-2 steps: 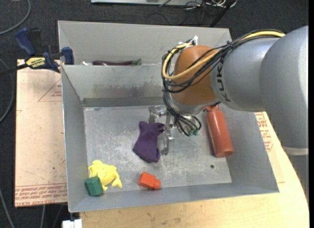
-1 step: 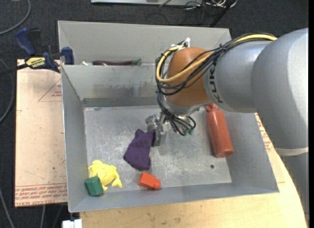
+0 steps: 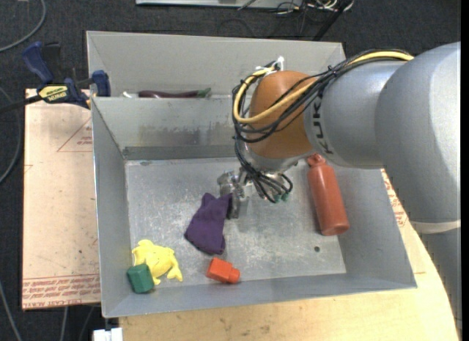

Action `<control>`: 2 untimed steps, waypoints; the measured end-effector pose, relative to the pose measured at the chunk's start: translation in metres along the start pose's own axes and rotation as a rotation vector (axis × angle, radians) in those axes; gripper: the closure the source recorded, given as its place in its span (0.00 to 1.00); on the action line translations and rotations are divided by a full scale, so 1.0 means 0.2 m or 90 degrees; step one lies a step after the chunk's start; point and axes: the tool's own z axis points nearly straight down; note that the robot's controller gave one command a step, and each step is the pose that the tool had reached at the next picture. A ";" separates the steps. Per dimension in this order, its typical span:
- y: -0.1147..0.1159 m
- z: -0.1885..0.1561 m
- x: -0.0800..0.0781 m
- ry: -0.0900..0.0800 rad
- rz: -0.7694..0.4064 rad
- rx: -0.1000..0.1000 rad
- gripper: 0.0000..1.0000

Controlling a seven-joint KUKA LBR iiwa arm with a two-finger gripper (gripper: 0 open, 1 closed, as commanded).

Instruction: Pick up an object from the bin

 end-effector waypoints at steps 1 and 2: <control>0.04 -0.53 -0.12 -0.003 -0.013 0.000 1.00; 0.04 -0.53 -0.12 -0.003 -0.014 0.000 1.00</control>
Offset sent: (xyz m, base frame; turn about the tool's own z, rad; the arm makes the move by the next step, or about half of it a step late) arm 0.0000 0.0000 0.0000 0.0000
